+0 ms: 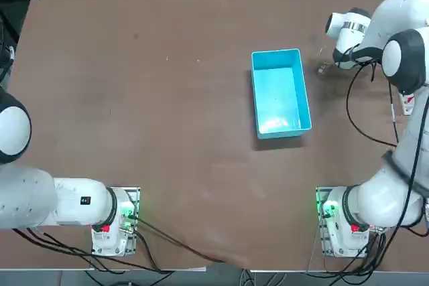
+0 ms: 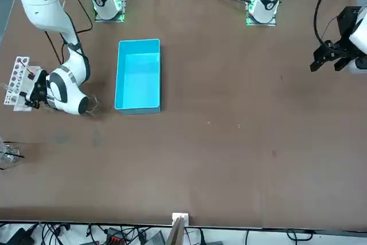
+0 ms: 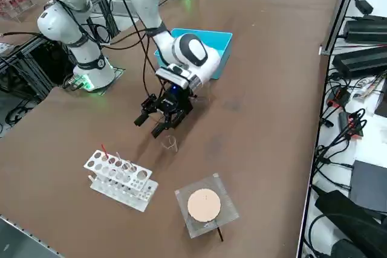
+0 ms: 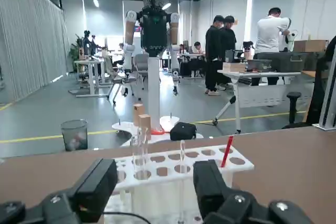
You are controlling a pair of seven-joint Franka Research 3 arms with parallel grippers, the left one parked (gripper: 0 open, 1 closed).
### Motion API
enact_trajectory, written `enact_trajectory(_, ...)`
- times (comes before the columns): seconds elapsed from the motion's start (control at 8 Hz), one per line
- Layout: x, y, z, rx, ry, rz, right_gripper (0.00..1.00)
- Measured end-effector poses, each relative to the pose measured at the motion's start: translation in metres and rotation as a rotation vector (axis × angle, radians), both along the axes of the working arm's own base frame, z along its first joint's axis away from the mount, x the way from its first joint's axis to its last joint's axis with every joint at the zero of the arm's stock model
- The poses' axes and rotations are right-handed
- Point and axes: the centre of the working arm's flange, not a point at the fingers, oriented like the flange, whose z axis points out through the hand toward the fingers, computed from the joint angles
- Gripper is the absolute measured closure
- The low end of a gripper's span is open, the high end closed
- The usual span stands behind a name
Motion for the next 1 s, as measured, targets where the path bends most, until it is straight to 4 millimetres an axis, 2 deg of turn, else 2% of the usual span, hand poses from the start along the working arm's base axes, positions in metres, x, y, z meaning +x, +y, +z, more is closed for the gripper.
enact_trajectory(0.25,-0.014,-0.016,-0.013,-0.026,0.017,0.004,0.15)
enact_trajectory(1.0,-0.036,-0.034,-0.034,-0.024,0.03,0.05,0.25)
